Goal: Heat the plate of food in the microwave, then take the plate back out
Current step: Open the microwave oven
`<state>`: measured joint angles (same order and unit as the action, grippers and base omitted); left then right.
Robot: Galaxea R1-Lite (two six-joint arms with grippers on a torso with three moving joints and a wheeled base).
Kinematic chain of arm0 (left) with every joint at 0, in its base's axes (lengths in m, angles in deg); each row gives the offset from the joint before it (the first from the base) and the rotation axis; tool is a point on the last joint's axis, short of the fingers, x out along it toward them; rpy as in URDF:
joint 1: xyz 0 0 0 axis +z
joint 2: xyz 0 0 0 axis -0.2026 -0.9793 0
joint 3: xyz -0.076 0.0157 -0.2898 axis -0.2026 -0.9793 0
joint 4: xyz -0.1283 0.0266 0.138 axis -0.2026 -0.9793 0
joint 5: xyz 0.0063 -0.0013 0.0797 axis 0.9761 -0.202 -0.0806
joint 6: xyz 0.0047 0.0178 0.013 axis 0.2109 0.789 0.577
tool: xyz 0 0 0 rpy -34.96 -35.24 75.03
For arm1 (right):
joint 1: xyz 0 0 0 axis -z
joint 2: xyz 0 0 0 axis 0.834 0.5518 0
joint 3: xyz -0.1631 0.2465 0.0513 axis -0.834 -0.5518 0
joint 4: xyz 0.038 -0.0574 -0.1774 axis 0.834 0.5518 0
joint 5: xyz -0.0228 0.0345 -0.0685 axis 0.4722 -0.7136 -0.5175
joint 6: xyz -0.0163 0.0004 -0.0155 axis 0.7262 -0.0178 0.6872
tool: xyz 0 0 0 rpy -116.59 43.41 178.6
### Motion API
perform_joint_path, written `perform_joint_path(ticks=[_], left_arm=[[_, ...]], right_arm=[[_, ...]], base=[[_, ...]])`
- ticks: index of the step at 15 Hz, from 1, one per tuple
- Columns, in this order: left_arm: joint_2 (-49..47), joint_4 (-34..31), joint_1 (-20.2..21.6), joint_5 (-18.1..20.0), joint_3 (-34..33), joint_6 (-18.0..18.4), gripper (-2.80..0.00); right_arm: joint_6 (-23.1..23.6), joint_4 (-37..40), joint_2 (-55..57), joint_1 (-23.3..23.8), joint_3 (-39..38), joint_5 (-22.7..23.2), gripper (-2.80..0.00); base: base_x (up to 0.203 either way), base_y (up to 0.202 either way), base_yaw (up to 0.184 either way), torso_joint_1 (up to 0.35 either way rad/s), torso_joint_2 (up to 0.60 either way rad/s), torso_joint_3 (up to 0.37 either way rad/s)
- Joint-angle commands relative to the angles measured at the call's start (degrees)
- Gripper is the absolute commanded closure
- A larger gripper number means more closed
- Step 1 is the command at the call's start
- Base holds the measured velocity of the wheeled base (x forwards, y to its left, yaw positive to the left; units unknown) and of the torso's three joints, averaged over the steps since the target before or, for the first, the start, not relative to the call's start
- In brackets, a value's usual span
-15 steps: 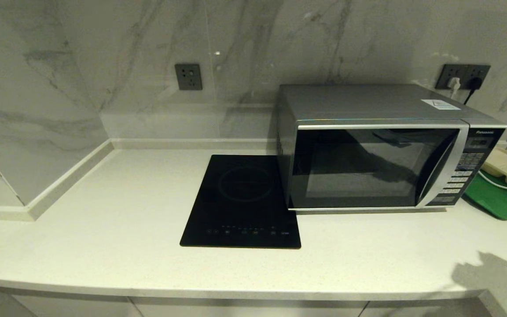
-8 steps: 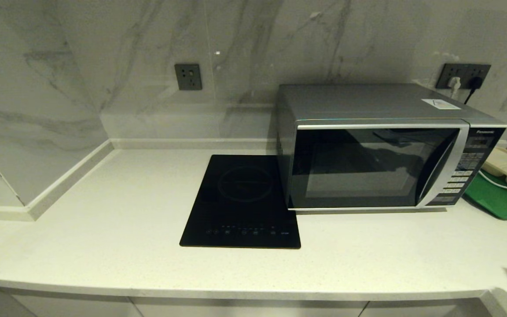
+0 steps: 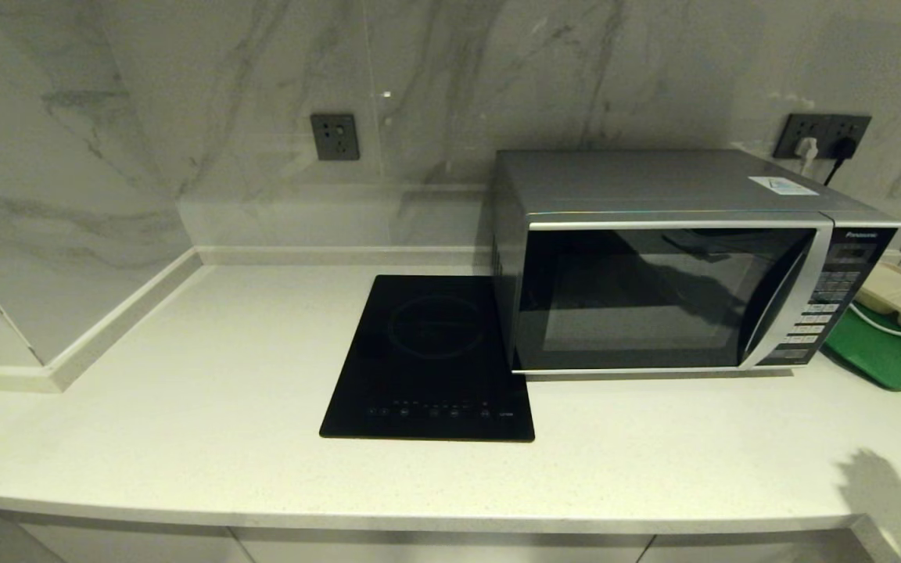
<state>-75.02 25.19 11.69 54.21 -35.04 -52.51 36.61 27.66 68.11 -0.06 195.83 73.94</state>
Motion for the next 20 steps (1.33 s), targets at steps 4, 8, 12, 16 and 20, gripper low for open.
perform_joint_path(ticks=[4,8,12,16,20], left_arm=[[0.0,0.02,0.0,-0.02,-0.01,-0.03,0.0],[0.0,0.02,0.0,-0.02,-0.01,-0.03,0.0],[0.0,0.02,0.0,-0.02,-0.01,-0.03,0.0],[0.0,0.02,0.0,-0.02,-0.01,-0.03,0.0],[0.0,-0.06,0.0,-0.02,-0.01,-0.03,0.0]], right_arm=[[-7.9,-14.79,-3.4,-6.43,1.27,-12.15,0.0],[-20.63,-24.43,3.83,-23.18,1.08,-42.7,0.0],[-47.84,-4.59,7.11,-31.09,0.93,-50.52,0.0],[-57.13,4.69,7.76,-32.62,-3.74,-40.84,0.0],[-62.21,4.48,7.93,-27.43,-13.68,-18.46,0.0]], base=[[0.0,0.0,0.0,0.0,0.0,0.0],[0.0,0.0,0.0,0.0,0.0,0.0],[0.0,0.0,0.0,0.0,0.0,0.0],[0.0,0.0,0.0,0.0,0.0,0.0],[0.0,0.0,0.0,0.0,0.0,0.0]])
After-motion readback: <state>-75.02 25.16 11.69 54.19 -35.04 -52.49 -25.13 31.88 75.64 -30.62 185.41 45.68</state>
